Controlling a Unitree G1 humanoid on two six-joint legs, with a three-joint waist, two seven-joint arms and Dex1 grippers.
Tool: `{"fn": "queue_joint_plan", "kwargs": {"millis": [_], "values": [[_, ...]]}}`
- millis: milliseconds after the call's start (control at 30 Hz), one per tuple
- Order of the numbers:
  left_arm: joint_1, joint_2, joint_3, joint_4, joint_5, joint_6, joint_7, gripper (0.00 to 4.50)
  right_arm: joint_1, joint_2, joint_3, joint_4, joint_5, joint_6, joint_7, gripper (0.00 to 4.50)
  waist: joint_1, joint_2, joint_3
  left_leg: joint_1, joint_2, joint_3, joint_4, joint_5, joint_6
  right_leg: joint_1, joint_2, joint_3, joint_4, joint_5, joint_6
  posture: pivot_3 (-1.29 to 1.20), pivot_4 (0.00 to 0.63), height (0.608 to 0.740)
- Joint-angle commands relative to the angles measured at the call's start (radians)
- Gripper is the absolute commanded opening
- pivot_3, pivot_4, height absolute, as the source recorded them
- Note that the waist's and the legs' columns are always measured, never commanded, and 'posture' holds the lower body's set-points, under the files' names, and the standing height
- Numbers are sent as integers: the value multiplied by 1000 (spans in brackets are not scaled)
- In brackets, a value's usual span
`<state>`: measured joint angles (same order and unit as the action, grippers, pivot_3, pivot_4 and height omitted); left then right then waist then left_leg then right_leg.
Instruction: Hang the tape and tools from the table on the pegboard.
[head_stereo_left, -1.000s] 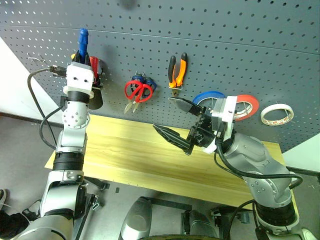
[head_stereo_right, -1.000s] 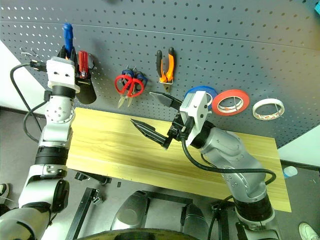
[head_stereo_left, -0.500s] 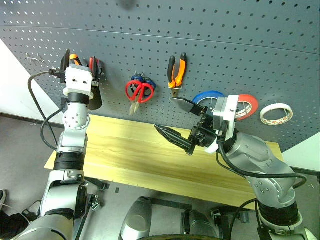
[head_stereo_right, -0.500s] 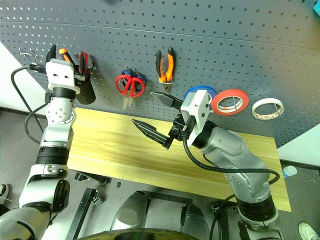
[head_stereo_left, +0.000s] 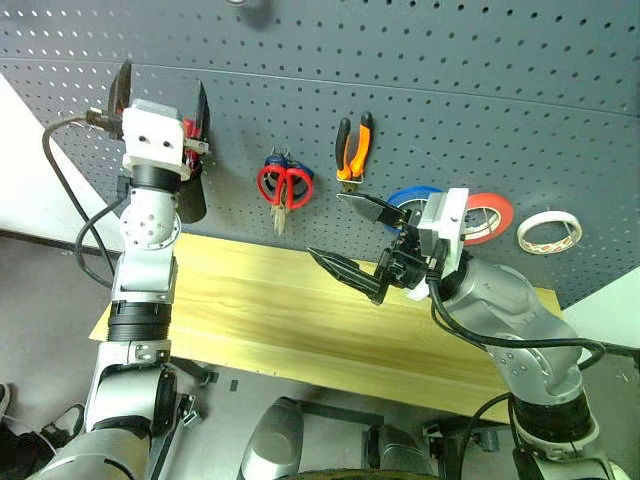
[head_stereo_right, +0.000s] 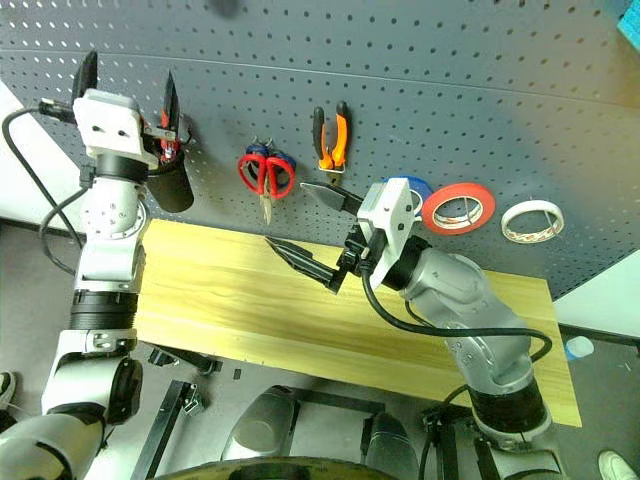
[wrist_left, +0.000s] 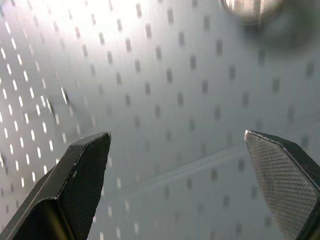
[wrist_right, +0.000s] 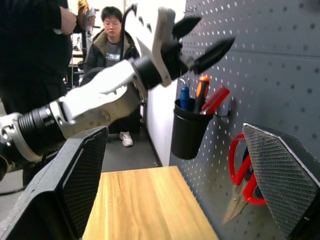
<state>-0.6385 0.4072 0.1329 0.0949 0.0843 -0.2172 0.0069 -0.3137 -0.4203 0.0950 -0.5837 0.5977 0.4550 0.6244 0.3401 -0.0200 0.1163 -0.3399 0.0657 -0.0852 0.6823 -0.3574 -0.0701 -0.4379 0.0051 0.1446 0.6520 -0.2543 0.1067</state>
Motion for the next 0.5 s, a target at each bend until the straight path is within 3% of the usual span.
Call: {"fn": "queue_joint_plan", "kwargs": {"millis": [33, 167, 267, 400, 500], "values": [[-13, 9, 6, -190, -71, 111, -72, 4475, -17, -3, -14, 15, -27, -67, 36, 4500, 1, 0, -9, 0, 0, 0, 0, 0, 0, 0, 0, 0, 0, 0, 0, 399, 0, 687], [8, 8, -27, -354, -258, 361, -225, 4475, -3, 13, -69, 75, -94, -132, -21, 4500, 3, 0, -21, 2, 0, 0, 0, 0, 0, 3, 0, 0, 0, -1, -2, 417, 0, 687], [32, 59, -30, -399, -408, 548, -377, 4475, 55, 3, -113, 71, -106, -139, -46, 4500, 3, -1, -25, 2, 0, -1, 1, -1, 1, 4, 0, 0, 0, -2, -4, 411, 0, 687], [183, 118, -82, -434, -424, 583, -504, 4475, 162, -33, -167, 79, -130, -153, -44, 4500, -8, 4, -34, 2, 0, -1, 1, -1, 1, 4, 0, 0, 0, -2, -4, 404, 0, 687], [279, 111, -128, -416, -395, 612, -512, 4475, 221, -41, -204, 100, -141, -159, -59, 4500, -10, 5, -35, 3, 0, -1, 1, -1, 2, 4, 0, 0, 0, -2, -4, 397, 0, 687]]}}
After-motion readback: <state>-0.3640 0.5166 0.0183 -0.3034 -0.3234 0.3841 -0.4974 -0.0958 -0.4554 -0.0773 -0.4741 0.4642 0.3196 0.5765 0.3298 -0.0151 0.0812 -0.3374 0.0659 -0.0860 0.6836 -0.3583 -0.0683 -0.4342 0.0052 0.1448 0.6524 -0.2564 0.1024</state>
